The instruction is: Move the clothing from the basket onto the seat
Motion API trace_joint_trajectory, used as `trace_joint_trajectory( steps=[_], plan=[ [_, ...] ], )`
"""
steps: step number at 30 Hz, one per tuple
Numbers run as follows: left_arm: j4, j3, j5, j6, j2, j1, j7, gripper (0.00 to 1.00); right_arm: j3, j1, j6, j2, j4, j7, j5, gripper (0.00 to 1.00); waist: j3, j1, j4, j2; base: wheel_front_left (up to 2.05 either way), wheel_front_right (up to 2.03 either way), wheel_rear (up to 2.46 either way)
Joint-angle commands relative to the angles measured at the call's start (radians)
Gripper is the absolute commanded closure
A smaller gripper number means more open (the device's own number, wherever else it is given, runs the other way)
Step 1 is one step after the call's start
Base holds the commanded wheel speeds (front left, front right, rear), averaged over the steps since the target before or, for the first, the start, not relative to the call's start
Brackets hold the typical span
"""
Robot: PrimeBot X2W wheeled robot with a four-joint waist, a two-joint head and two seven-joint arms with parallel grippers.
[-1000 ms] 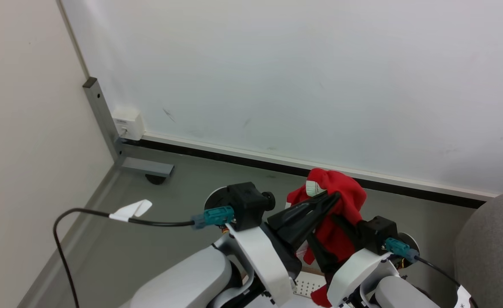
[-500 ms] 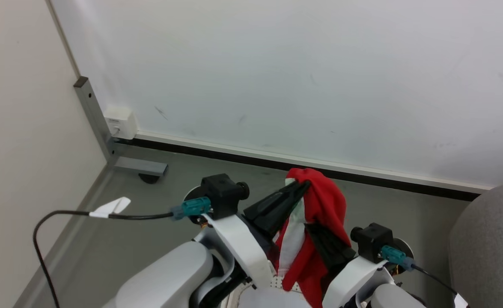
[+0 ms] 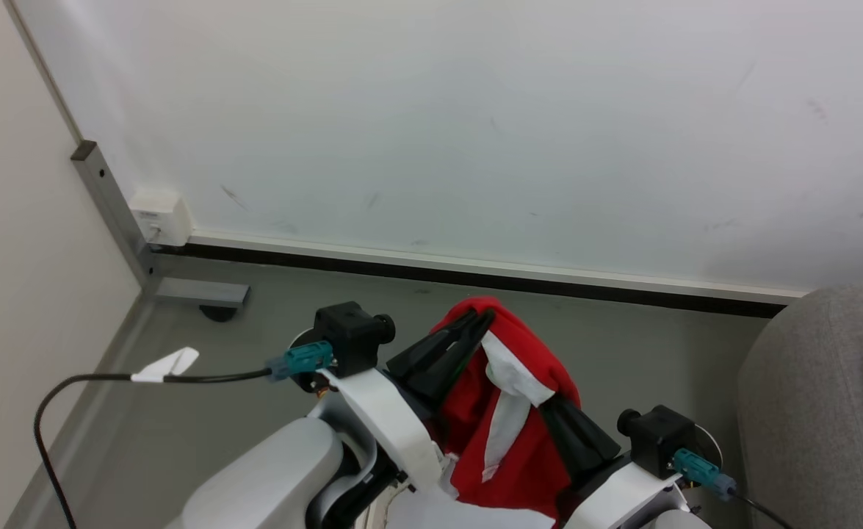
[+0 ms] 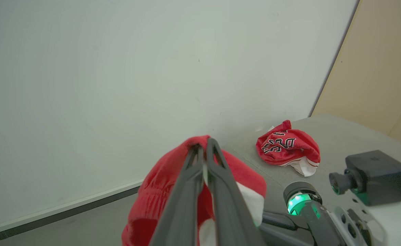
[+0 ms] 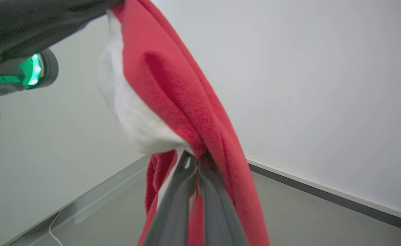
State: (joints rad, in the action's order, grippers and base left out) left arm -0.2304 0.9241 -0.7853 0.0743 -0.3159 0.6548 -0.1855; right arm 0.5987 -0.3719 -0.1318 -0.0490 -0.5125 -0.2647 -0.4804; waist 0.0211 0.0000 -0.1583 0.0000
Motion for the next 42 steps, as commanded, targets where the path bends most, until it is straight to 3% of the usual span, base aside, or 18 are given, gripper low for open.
trace_joint_trajectory(
  steps=[1,2,17,26,42],
  plan=[
    [-0.001,0.002,-0.018,0.004,-0.003,-0.017,-0.007,0.1,-0.024,0.017,0.002,-0.003,0.017,0.001,0.023,1.0,-0.001,0.0,0.01,0.0,0.0,0.0,0.0],
    [0.001,0.003,-0.017,0.004,-0.003,-0.019,-0.008,0.0,-0.035,0.022,0.002,-0.002,0.027,0.001,0.032,1.0,-0.001,0.0,0.015,0.0,0.0,0.0,0.0],
    [0.11,0.042,0.048,0.025,-0.055,-0.075,-0.059,0.0,-0.23,0.097,0.002,-0.002,0.153,0.001,0.146,1.0,-0.014,0.0,0.123,0.0,0.0,0.0,0.0],
    [0.196,0.048,0.103,0.032,-0.1,-0.123,-0.075,0.0,-0.334,0.136,0.002,-0.002,0.279,0.001,0.225,1.0,-0.055,0.0,0.296,0.0,0.0,0.0,0.0],
    [0.23,0.03,0.148,0.025,-0.123,-0.178,-0.079,0.0,-0.405,0.21,0.002,-0.002,0.488,0.001,0.272,1.0,-0.099,0.0,0.541,0.0,0.0,0.0,0.0]
  ],
)
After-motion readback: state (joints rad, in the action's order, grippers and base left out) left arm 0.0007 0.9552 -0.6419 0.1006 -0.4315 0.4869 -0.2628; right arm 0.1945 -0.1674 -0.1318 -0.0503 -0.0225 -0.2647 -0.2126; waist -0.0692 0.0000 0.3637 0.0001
